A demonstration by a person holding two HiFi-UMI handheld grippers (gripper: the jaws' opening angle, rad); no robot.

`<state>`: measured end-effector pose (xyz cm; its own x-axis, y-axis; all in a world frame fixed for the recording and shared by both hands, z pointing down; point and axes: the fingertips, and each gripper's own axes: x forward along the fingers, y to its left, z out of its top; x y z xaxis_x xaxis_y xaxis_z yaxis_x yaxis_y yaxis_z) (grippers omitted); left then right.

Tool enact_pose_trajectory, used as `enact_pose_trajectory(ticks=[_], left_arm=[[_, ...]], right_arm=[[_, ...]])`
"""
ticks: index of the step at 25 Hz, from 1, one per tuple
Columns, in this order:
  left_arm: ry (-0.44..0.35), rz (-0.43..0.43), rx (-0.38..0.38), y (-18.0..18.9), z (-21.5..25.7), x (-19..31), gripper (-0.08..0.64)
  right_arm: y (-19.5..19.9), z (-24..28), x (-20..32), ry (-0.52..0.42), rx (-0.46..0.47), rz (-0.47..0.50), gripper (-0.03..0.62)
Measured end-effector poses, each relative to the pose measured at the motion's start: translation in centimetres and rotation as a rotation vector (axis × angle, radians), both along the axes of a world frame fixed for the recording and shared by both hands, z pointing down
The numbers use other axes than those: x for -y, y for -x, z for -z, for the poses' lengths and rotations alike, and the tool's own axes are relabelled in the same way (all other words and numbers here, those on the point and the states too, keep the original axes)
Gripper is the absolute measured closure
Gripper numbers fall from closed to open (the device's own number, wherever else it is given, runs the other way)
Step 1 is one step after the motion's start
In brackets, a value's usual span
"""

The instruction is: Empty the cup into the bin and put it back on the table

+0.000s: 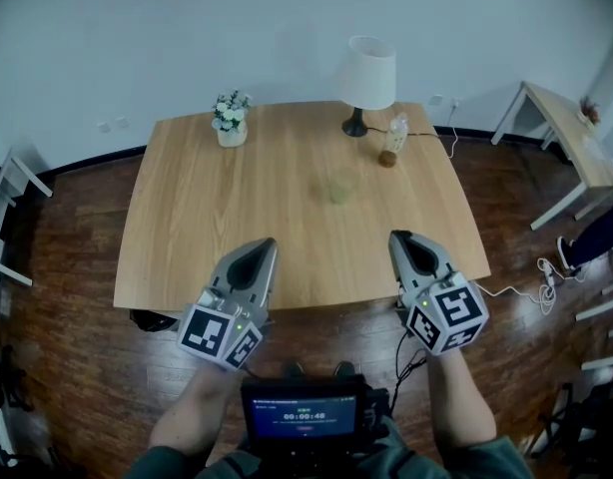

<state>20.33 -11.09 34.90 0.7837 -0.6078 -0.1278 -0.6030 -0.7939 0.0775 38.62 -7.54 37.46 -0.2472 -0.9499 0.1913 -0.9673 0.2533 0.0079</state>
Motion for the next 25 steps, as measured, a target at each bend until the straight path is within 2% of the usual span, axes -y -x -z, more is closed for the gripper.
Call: enact_pose_trajectory(ticks=[10, 19, 25], left_arm=[[-0.003, -0.032, 0.022, -2.6, 1.6, -1.4, 0.558], [-0.020, -0.034, 0.027, -2.7, 2.5, -3.0, 0.558], [-0.005, -0.028, -0.001, -1.9, 3.3, -3.7, 0.558]], right_arm=[[-1.8, 1.1, -0.8, -0.002, 0.023, 0.034, 0.592], [-2.3, 1.1, -2.8, 0.007, 0.036, 0.060, 0.592], [-2.3, 1.4, -3.6, 0.008, 0.044, 0.067, 0.592]])
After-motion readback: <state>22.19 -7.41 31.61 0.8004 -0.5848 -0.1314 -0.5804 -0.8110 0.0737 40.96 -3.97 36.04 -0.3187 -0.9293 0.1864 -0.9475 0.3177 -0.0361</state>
